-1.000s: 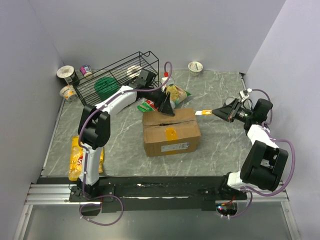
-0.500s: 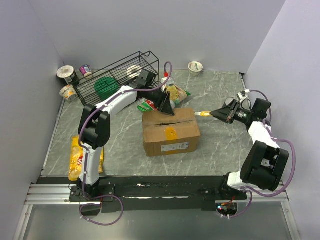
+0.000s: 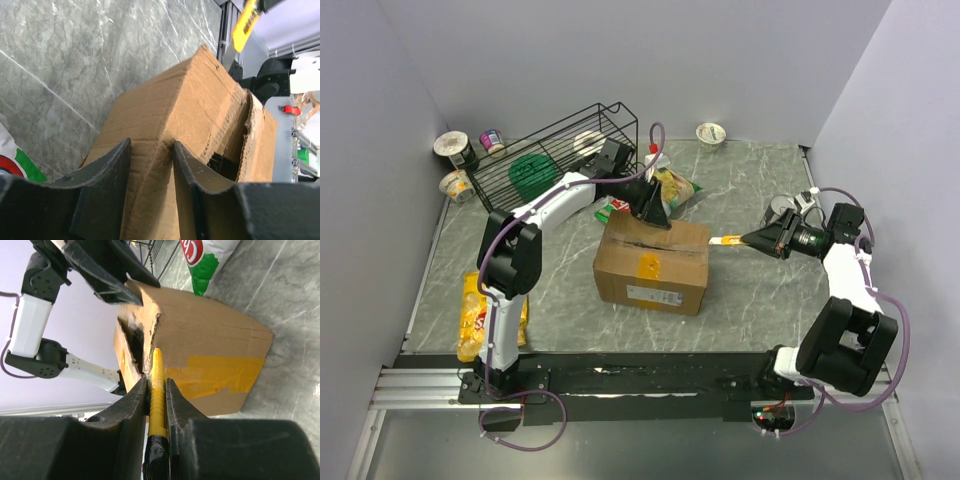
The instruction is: Unpack the express box
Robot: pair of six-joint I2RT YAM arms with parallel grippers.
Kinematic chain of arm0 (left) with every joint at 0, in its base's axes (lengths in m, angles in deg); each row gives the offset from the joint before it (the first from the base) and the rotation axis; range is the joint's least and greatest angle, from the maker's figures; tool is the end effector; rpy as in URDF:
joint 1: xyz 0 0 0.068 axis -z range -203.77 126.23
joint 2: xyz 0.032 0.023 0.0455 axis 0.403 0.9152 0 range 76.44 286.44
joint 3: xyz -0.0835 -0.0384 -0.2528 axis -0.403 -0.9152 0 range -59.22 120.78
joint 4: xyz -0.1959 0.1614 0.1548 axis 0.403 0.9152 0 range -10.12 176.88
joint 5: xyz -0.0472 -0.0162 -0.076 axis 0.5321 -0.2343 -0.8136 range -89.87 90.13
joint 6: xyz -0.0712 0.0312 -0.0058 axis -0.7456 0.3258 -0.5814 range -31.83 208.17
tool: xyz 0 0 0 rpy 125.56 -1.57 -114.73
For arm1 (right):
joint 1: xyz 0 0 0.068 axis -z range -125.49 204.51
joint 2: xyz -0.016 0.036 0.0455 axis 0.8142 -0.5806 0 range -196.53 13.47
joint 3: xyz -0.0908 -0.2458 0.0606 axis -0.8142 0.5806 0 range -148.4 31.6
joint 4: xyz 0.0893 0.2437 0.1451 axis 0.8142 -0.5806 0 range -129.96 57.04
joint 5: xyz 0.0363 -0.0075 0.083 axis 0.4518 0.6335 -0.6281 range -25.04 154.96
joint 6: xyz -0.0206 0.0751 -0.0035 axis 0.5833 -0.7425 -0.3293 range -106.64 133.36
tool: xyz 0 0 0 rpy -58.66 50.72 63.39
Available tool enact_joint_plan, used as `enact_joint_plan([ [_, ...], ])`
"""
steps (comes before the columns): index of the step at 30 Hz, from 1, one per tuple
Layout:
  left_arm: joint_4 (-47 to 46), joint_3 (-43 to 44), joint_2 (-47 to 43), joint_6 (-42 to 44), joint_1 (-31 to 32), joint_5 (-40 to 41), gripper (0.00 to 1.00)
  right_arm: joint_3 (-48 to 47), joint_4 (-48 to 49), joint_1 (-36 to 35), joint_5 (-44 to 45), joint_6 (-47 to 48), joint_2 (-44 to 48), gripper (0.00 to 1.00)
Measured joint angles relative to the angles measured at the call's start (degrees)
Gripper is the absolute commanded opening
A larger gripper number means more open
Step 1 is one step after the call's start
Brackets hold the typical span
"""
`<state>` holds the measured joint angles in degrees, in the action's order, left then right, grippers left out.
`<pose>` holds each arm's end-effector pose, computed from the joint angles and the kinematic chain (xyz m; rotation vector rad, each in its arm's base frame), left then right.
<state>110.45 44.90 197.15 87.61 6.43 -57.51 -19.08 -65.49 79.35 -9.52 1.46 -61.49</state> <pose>0.4175 -0.3080 0.2335 1.0650 2.0898 -1.4548 0.2860 -0.0617 0.2262 0.2038 2.0757 1.4681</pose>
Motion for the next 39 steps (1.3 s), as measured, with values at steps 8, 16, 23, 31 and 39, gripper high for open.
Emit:
enact_joint_plan([
  [8, -1.27, -0.35, -0.13, -2.58, -0.04, 0.85, 0.06, 0.46, -1.81, 0.09, 1.57, 0.87, 4.13, 0.0],
  [16, -2.93, -1.81, -1.01, -3.54, -0.13, 1.46, 0.01, 0.55, -1.77, 0.09, 2.27, 0.28, 4.44, 0.0],
  [23, -3.65, -3.89, -3.37, -4.87, -2.19, 5.01, 0.01, -1.38, 0.96, -0.26, 4.7, -3.72, 2.69, 0.0],
  [31, -5.33, -7.37, -8.07, -6.49, -6.4, 12.24, 0.01, -6.62, 15.06, -7.82, 15.72, -8.5, 4.33, 0.0],
  [39, -6.21, -8.04, -8.5, -7.76, -6.29, 12.94, 0.01, -9.29, 17.79, -22.12, 28.87, -2.91, 4.85, 0.0],
])
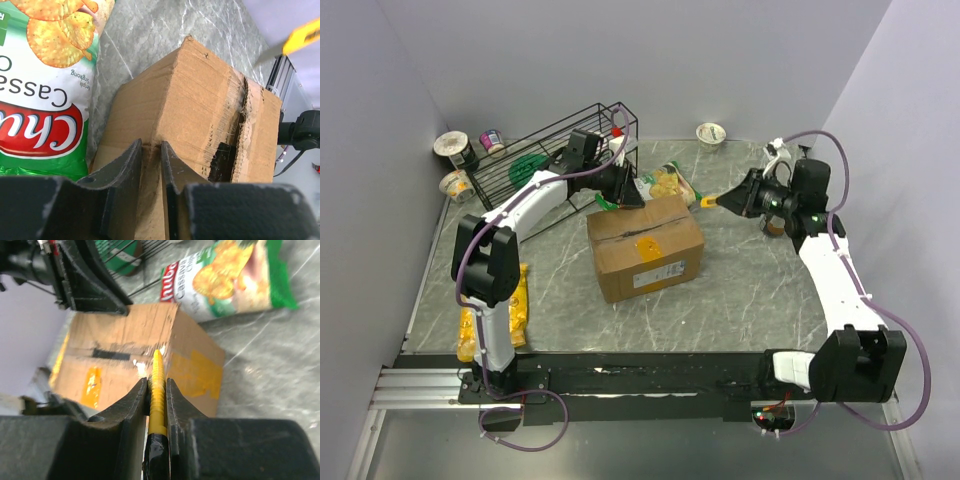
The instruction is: Unpack the express box
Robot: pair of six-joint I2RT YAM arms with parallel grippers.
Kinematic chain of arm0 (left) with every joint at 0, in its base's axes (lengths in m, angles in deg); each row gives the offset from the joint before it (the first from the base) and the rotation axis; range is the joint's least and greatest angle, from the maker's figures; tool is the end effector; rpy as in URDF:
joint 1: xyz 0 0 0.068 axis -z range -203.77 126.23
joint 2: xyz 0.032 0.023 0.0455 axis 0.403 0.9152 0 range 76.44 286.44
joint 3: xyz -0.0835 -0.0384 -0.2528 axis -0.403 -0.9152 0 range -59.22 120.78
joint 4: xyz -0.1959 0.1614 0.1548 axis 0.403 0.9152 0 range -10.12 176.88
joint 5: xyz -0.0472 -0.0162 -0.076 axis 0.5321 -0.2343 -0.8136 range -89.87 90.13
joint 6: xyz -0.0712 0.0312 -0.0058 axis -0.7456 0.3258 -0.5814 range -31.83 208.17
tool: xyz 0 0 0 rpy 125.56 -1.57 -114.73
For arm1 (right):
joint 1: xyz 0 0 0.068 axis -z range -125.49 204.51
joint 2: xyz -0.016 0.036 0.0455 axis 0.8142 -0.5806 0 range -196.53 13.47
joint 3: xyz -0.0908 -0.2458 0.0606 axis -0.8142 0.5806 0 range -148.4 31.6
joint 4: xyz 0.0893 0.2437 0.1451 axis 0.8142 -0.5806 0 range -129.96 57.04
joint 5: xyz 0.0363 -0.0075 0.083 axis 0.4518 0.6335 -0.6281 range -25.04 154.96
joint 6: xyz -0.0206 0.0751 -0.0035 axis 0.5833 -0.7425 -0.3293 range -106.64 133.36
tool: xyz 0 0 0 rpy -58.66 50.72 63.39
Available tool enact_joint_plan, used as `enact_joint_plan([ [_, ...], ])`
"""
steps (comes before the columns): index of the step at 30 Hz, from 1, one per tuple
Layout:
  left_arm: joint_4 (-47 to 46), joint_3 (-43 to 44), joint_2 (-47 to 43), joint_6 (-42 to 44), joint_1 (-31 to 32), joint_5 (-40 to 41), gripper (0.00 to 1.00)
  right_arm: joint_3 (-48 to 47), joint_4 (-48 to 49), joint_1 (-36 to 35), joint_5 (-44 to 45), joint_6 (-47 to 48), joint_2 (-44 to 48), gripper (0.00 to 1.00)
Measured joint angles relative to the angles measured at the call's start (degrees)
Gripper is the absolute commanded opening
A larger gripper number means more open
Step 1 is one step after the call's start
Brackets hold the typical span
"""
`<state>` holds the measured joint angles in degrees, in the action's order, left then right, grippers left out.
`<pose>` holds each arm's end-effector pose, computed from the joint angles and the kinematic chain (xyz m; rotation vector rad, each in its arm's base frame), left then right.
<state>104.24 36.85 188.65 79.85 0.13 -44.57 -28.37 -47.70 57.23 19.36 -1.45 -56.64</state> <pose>0.4374 -0.2449 0.2545 0.7297 2.1774 -1.1798 0.3320 0.0319 0.3166 -0.2160 1.9694 0.9285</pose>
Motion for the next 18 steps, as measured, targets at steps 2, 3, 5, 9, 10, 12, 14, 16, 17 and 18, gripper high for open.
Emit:
enact_joint_plan([
  [2, -0.07, 0.0, 0.0, -0.39, 0.0, 0.02, 0.01, -2.14, -0.07, -0.76, 2.16, 1.73, -1.01, 0.0],
  [3, -0.11, 0.0, 0.0, -0.46, -0.02, 0.0, 0.01, -3.3, -0.11, -0.87, 3.1, 2.51, -1.68, 0.0],
  [5, -0.13, 0.0, 0.0, -0.59, -0.02, 0.0, 0.01, -5.07, -0.13, -1.07, 4.59, 3.82, -2.8, 0.0],
  [9, -0.15, 0.0, 0.0, -1.01, -0.02, 0.0, 0.01, -7.74, -0.9, -1.88, 7.45, 5.86, -4.9, 0.0],
  [10, -0.15, 0.0, 0.0, -1.07, -0.02, 0.02, 0.01, -8.17, -1.31, -2.36, 8.31, 6.16, -5.33, 0.0],
  [12, -0.17, 0.0, 0.0, -1.42, -0.02, 0.02, 0.01, -8.74, -2.45, -3.52, 9.62, 6.62, -6.01, 0.0],
  [14, -0.2, 0.0, 0.0, -1.49, -0.02, 0.02, 0.01, -8.83, -3.69, -4.72, 10.51, 6.97, -6.21, 0.0],
  [16, -0.2, 0.0, 0.0, -1.57, -0.02, 0.02, 0.01, -8.85, -4.55, -5.55, 10.64, 7.04, -6.21, 0.0],
  [17, -0.2, 0.0, 0.0, -1.64, -0.02, 0.02, 0.01, -8.85, -4.7, -5.79, 10.58, 7.04, -6.21, 0.0],
  [18, -0.22, 0.0, 0.0, -1.66, -0.02, 0.02, 0.01, -8.85, -4.9, -5.86, 10.47, 7.02, -6.23, 0.0],
])
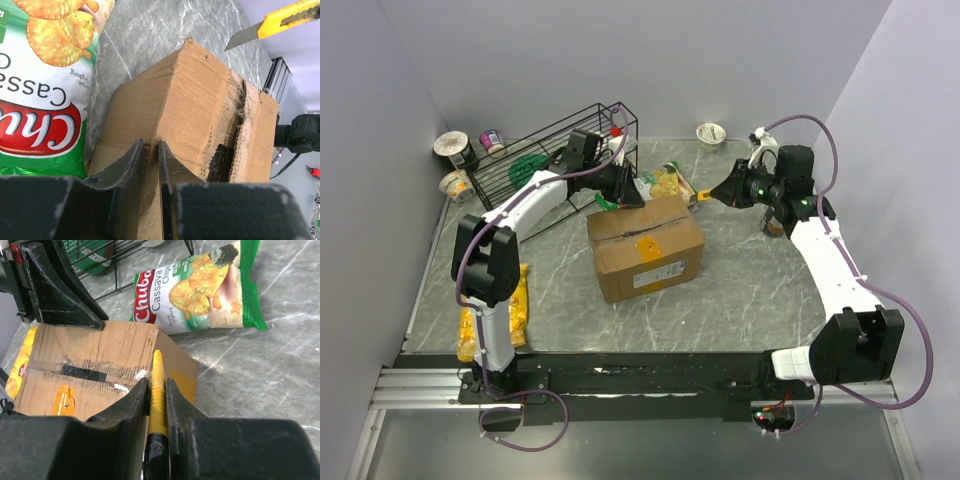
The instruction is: Unpack the express box
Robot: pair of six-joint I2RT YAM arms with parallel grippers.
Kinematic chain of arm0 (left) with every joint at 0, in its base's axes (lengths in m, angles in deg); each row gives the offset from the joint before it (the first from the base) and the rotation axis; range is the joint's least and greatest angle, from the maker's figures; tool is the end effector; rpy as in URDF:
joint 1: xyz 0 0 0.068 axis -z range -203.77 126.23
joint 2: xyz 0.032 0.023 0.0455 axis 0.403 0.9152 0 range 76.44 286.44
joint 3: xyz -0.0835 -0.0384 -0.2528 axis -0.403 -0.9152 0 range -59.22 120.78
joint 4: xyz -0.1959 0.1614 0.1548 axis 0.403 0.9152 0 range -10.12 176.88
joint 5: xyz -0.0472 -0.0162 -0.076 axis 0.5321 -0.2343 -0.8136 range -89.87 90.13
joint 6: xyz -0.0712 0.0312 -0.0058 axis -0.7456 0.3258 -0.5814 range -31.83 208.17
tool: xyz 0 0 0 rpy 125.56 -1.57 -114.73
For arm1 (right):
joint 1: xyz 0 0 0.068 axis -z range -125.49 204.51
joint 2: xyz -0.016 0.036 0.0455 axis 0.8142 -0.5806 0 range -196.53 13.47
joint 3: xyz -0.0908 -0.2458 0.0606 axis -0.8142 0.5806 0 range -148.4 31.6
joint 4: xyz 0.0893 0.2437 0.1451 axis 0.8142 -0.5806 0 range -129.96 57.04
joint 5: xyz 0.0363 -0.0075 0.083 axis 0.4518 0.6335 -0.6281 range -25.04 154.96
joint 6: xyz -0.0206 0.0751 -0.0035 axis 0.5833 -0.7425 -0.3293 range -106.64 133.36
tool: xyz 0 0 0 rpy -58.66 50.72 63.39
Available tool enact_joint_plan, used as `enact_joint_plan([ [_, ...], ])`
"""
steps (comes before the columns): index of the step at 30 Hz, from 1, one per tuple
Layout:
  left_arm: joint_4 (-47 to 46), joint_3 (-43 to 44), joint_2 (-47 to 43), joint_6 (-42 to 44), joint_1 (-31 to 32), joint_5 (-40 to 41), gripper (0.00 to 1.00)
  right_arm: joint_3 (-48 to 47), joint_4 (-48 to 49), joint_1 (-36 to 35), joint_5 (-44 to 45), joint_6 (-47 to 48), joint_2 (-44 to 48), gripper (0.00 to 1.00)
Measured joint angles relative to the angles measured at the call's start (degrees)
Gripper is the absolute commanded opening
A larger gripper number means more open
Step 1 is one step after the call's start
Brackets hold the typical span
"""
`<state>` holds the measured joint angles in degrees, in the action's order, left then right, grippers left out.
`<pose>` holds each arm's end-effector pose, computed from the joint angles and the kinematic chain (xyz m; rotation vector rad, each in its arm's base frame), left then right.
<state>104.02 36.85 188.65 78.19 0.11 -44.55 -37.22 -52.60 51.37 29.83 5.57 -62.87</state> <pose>0.4378 -0.2449 0.2548 0.7007 2.1909 -1.1932 0.3587 0.0581 0.3300 -0.3043 2.0076 0.7442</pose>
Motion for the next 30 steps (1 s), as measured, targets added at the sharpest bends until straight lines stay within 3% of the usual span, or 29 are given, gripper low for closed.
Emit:
enact_joint_plan([
  [30, -0.57, 0.04, 0.13, -0.44, 0.02, 0.35, 0.01, 0.02, -3.06, 0.0, -1.73, -1.16, -1.05, 0.0],
])
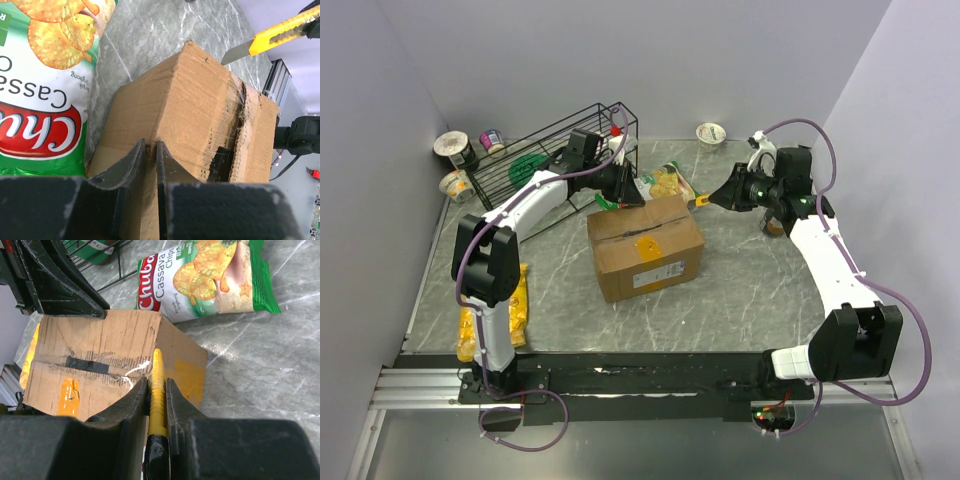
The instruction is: Unpack the express box
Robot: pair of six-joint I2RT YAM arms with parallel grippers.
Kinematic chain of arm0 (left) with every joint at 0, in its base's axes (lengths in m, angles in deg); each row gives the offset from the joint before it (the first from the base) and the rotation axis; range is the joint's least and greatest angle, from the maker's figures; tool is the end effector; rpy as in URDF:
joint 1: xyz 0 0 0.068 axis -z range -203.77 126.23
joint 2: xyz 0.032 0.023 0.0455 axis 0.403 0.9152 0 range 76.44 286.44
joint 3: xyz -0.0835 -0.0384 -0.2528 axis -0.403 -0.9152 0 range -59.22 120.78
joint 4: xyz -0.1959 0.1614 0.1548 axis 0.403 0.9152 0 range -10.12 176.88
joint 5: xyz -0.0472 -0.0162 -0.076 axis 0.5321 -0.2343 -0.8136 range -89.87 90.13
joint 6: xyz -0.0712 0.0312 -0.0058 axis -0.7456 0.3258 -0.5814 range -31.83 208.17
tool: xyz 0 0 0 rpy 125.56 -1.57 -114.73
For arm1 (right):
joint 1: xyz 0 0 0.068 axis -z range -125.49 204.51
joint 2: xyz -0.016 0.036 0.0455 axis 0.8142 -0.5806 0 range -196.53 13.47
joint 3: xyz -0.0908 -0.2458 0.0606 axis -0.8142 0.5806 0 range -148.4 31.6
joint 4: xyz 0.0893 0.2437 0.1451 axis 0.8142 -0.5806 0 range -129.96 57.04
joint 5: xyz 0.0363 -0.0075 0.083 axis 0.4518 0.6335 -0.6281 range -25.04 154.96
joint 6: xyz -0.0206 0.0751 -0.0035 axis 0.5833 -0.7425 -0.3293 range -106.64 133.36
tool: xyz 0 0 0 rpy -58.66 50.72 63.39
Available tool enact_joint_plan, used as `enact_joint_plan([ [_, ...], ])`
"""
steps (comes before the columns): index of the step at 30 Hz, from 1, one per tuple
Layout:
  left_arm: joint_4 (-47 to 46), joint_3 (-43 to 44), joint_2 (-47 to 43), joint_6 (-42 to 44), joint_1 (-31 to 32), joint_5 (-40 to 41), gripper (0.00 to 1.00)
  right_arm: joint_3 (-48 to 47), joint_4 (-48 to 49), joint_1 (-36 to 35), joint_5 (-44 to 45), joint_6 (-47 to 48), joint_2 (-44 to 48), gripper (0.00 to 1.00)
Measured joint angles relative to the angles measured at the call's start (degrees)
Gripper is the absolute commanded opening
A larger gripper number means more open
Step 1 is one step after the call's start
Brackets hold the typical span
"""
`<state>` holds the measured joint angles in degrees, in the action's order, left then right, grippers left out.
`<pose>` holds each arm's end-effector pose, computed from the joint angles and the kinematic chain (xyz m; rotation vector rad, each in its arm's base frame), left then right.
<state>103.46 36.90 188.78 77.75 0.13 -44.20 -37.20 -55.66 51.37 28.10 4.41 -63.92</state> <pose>0.4391 -0.2454 0.2548 0.6920 2.1885 -1.1892 0.3581 0.0597 0.3182 -0.2811 2.0769 0.8046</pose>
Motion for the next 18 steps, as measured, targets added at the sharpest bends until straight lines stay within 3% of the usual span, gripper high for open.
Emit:
enact_joint_plan([
  [18, -0.09, 0.66, 0.0, -1.36, 1.62, 3.37, 0.01, 0.0, -7.32, 0.02, 2.08, -0.22, 3.93, 0.0],
])
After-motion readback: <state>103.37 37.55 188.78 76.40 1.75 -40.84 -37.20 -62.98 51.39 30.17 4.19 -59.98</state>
